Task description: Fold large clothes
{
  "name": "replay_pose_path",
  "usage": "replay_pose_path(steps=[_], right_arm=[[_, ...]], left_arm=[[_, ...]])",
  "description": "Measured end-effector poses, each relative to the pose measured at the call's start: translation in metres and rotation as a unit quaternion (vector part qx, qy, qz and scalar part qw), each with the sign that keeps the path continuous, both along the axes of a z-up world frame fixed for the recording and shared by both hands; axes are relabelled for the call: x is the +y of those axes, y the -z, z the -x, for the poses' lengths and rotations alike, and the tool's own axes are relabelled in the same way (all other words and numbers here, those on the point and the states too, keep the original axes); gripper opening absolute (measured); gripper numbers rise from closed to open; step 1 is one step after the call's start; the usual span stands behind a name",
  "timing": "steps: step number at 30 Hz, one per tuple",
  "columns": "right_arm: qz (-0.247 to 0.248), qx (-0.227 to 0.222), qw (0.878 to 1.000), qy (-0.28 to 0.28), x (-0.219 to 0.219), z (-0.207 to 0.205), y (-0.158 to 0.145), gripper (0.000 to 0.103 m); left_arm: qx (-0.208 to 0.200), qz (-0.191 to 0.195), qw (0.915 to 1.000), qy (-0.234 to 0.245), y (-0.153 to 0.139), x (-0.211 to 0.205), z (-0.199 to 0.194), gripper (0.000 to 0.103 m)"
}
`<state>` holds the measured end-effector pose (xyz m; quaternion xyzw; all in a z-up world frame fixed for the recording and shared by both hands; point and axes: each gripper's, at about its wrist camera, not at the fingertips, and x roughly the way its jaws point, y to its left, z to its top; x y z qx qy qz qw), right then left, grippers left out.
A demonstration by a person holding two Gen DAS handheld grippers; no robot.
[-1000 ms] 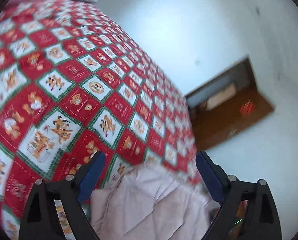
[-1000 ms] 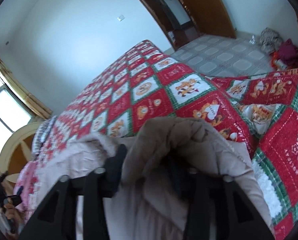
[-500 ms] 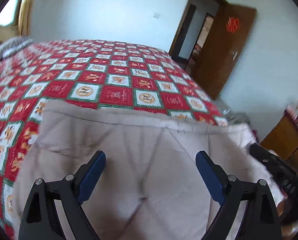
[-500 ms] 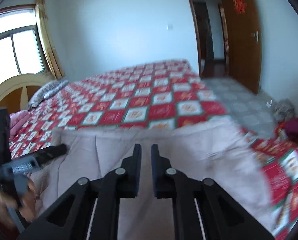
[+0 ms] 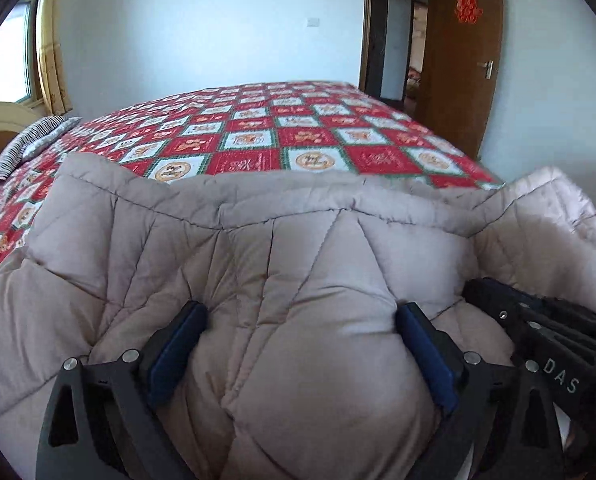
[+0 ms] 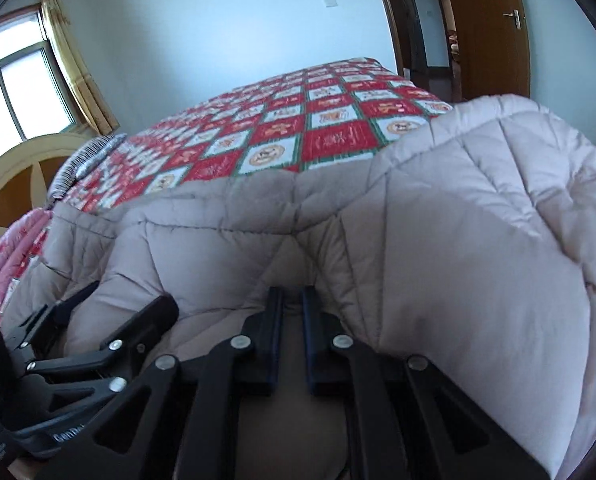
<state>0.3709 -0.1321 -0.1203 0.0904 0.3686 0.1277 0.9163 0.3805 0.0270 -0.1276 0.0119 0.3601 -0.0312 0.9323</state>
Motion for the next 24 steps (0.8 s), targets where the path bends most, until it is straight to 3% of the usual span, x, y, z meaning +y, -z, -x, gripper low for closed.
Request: replay_pose_path(steps=[6,8,10,14,17,21,24], right_arm=[[-0.015,0.032,0.999,0.007,-0.007,0.003,-0.011,0.011],[-0.039,0.009,0.999,0.009,-0.013,0.024,-0.028,0.015],[-0.032,-0.005,0.999,0.002,-0.011,0.048,-0.038,0.016],[-0.026,0.013,1.0,0.001,-0.005,0.06,-0.013,0.016],[-0.03,0.002,0.999,0.012,-0.007,0.057,0.005,0.009],[0.009,-0.017,1.0,0.019,0.005,0.057,0.011,0.007],[0.006,-0.013,1.0,0.017,0.004,0.051,0.012,0.007]], left_arm=[[0.021,-0.01,0.9997,-0.006,0.01,-0.002,-0.008,0.101],[0.023,-0.006,0.9997,-0.006,0.01,0.0,-0.008,0.101],[0.023,-0.005,0.9997,-0.005,0.01,-0.001,-0.009,0.101],[0.022,-0.009,0.9997,-0.006,0.01,-0.002,-0.009,0.101],[0.021,-0.013,0.9997,-0.007,0.009,-0.003,-0.008,0.101],[0.021,-0.017,0.9996,-0.009,0.009,-0.003,-0.008,0.101],[0.018,-0.018,0.9996,-0.011,0.008,-0.004,-0.007,0.101]])
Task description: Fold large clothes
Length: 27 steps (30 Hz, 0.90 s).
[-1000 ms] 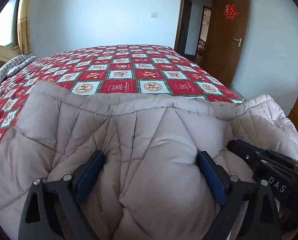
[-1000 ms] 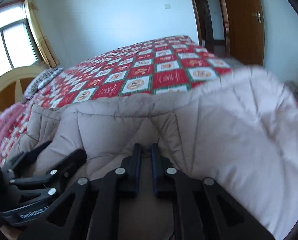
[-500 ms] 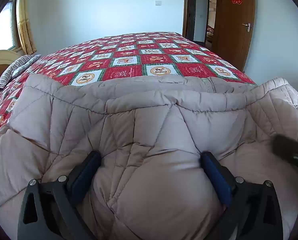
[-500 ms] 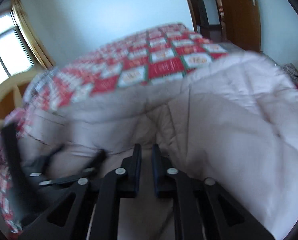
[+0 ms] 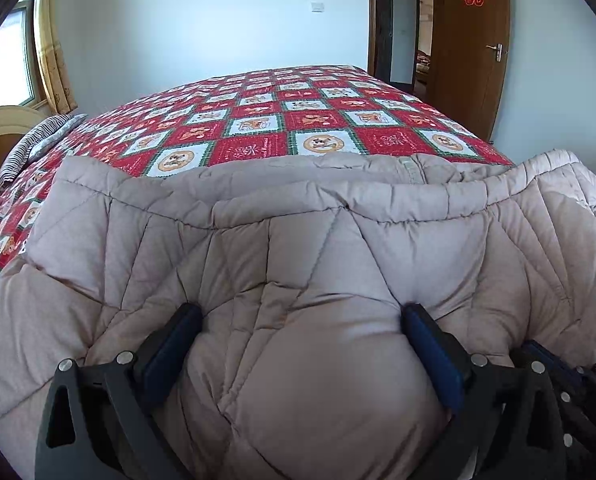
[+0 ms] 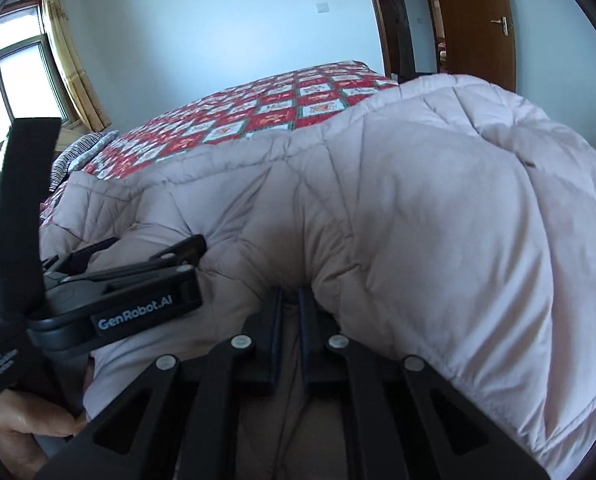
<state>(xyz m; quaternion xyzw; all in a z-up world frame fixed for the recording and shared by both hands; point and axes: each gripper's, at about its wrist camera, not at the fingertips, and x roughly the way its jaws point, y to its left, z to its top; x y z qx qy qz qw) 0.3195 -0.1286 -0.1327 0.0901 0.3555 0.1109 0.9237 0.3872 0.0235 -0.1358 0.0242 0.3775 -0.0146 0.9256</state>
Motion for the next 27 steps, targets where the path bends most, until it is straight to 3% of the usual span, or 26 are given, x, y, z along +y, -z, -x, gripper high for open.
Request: replay_pose_path(steps=[5,9,13,15,19,23,27], right_arm=[[-0.005,-0.006,1.0,-0.001,-0.002,0.001,0.001,0.007],[-0.017,-0.007,1.0,-0.003,-0.007,0.002,0.002,0.007],[-0.023,-0.01,1.0,-0.005,-0.009,0.004,0.001,0.007],[-0.021,-0.011,1.0,-0.005,-0.01,0.005,0.001,0.007],[-0.012,-0.011,1.0,-0.003,-0.006,0.005,-0.001,0.007],[0.044,-0.006,0.999,-0.014,0.005,0.017,-0.021,0.009],[0.0,-0.07,0.996,-0.052,0.01,0.073,-0.064,0.015]], left_arm=[[-0.005,0.025,0.9996,0.014,-0.012,0.007,0.024,0.101],[-0.029,0.083,0.9956,0.031,-0.039,0.036,0.076,0.101],[-0.06,0.144,0.9876,-0.009,-0.054,0.094,0.144,0.101],[-0.073,0.164,0.9819,-0.061,-0.051,0.127,0.179,0.101],[-0.084,0.201,0.9688,-0.118,-0.037,0.168,0.225,0.101],[-0.077,0.237,0.9604,-0.124,-0.024,0.174,0.233,0.101],[-0.069,0.293,0.949,-0.094,-0.016,0.161,0.219,0.101]])
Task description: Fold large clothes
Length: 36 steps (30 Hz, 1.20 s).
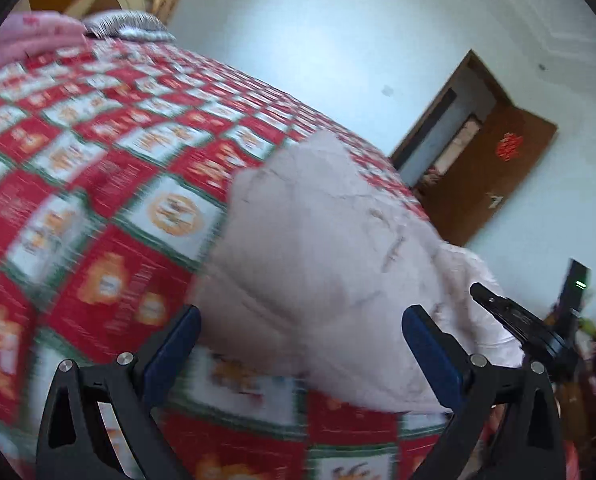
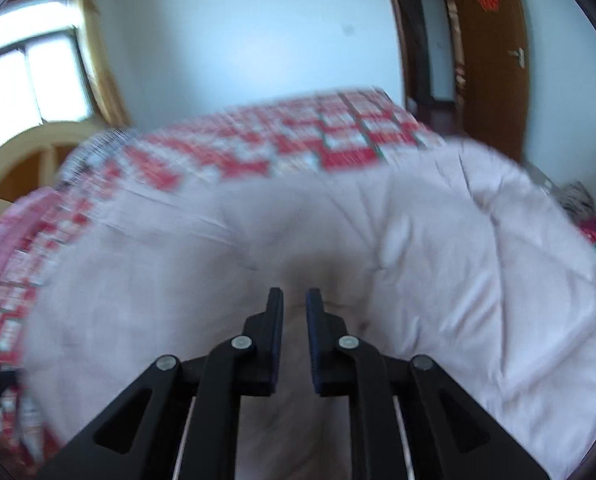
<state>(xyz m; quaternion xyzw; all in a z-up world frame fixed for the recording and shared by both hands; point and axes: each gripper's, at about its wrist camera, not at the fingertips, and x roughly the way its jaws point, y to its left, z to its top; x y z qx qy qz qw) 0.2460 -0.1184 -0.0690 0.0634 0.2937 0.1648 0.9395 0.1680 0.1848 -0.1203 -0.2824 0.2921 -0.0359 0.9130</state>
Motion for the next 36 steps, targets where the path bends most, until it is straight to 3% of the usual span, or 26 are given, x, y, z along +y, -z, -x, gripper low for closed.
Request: replay_pose_path(steps=[4,9,12,15,17,20,22,24,26,30,32,34,35,36], right_arm=[[-0.01,0.008,0.999,-0.043,0.022,0.023,-0.001,0.015],[-0.028,0.079,0.996,-0.025,0.033,-0.008,0.054,0.014],[-0.045,0.091,0.995,-0.015,0.029,-0.014,0.071,0.007],[-0.021,0.084,0.996,-0.015,0.033,-0.013,0.071,0.007],[0.009,0.073,0.997,-0.013,0.04,-0.009,0.069,0.007],[0.018,0.066,0.998,-0.008,0.042,-0.008,0.07,0.007],[0.014,0.066,0.998,-0.007,0.039,-0.009,0.07,0.007],[0.012,0.066,0.998,-0.008,0.037,-0.009,0.069,0.007],[0.009,0.067,0.998,-0.009,0.036,-0.01,0.07,0.007],[0.008,0.066,0.998,-0.009,0.036,-0.007,0.071,0.007],[0.003,0.068,0.998,-0.01,0.036,-0.009,0.072,0.007],[-0.004,0.071,0.997,-0.012,0.034,-0.009,0.073,0.007],[-0.008,0.073,0.997,-0.012,0.033,-0.009,0.073,0.007],[-0.012,0.074,0.997,-0.013,0.032,-0.009,0.073,0.007]], left_arm=[[-0.011,-0.003,0.9994,-0.033,0.01,-0.013,-0.024,0.101],[-0.021,-0.022,0.9988,-0.038,0.011,-0.019,-0.017,0.101],[-0.029,-0.031,0.998,-0.046,0.014,-0.011,0.003,0.101],[-0.013,0.001,0.9962,-0.086,0.023,0.003,0.017,0.101],[-0.012,0.045,0.9927,-0.112,0.031,0.013,0.03,0.101],[-0.002,0.079,0.9912,-0.107,0.039,0.014,0.029,0.101],[0.014,0.069,0.993,-0.095,0.038,0.01,0.023,0.101],[-0.001,0.07,0.994,-0.084,0.034,0.006,0.023,0.101],[-0.016,0.084,0.9935,-0.074,0.032,0.004,0.018,0.101],[0.006,0.136,0.9863,-0.093,0.039,0.019,-0.023,0.102],[-0.002,0.133,0.9852,-0.107,0.034,0.014,-0.037,0.102],[-0.014,0.116,0.9911,-0.064,0.03,-0.002,-0.053,0.101],[-0.02,0.111,0.9923,-0.05,0.03,-0.006,-0.055,0.093],[-0.03,0.109,0.9931,-0.032,0.029,-0.013,-0.057,0.07]])
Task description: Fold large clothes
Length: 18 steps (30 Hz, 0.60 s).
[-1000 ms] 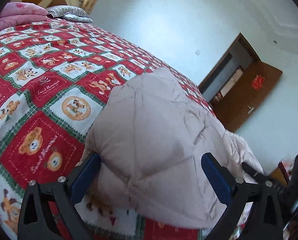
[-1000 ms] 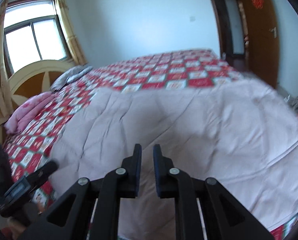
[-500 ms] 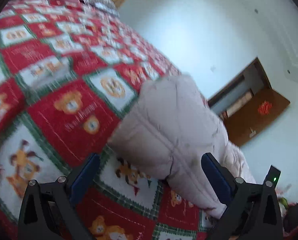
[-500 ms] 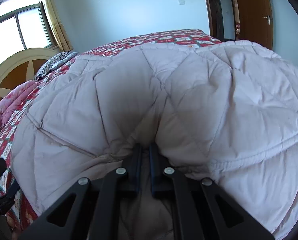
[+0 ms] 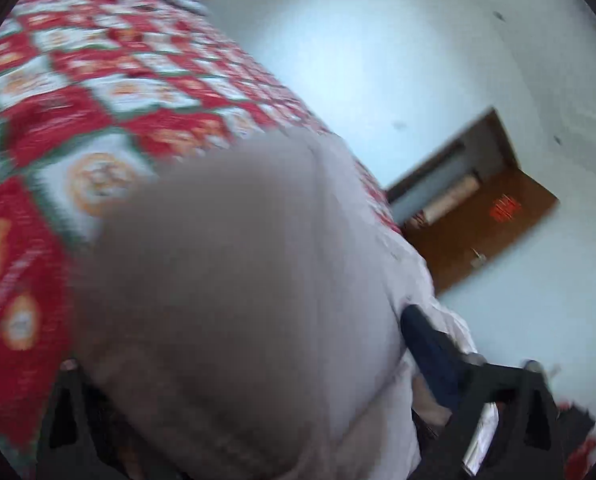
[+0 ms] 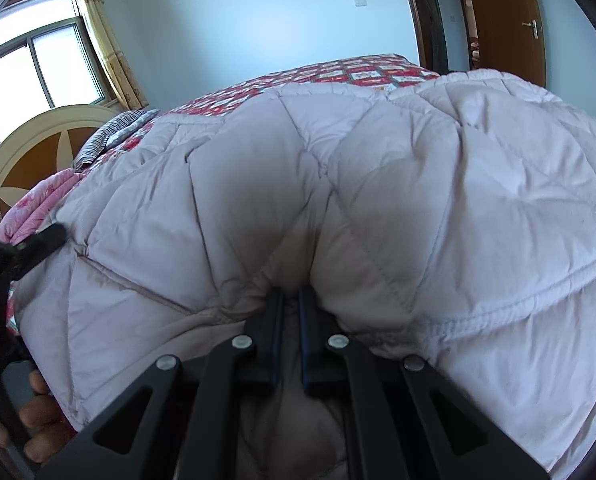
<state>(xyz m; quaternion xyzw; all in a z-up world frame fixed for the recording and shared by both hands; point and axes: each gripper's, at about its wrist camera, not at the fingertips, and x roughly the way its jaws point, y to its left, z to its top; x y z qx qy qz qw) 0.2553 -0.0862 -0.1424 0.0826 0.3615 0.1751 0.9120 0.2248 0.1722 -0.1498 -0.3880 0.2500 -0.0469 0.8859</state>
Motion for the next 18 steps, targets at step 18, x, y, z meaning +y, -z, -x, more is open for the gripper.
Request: replay_pose_path(steps=[18], right_arm=[[-0.196,0.147,0.961,-0.126,0.083,0.02,0.004,0.007]], left_arm=[[-0.107,-0.136,0.9825,0.07,-0.105,0.028,0.056,0.019]])
